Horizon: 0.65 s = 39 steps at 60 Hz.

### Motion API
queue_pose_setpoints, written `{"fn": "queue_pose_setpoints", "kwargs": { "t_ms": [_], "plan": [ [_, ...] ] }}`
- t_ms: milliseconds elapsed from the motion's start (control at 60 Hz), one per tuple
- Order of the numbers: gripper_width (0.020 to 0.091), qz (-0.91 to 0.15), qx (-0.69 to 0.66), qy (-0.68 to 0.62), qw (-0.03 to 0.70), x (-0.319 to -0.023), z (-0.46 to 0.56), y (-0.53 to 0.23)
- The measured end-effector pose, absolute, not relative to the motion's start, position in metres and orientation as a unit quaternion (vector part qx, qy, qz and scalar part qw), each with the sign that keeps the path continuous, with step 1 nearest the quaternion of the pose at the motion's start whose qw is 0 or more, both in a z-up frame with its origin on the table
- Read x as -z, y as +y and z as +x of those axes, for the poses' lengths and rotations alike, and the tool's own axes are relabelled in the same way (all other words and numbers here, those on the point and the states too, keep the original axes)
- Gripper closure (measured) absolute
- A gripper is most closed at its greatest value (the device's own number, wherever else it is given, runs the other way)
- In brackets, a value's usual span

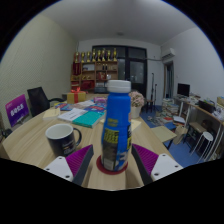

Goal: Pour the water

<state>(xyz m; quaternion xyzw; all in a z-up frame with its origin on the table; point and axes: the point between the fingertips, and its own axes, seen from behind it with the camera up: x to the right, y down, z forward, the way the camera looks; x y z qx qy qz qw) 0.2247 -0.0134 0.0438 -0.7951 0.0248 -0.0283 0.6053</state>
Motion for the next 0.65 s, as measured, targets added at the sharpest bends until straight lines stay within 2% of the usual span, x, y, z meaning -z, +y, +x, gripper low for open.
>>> {"fn": "queue_pose_setpoints", "kwargs": {
  "t_ms": [217, 233, 500, 650],
  "plan": [
    [0.0266, -0.793, 0.026, 0.013, 0.608, -0.056, 0.201, -0.108],
    [0.0265, -0.793, 0.026, 0.012, 0.608, -0.055, 0.195, -0.098],
    [0.0265, -0.772, 0.045, 0.005, 0.634, -0.08, 0.174, -0.258],
    [0.0267, -0.758, 0.015, 0.001, 0.652, -0.088, 0.148, -0.309]
  ]
}}
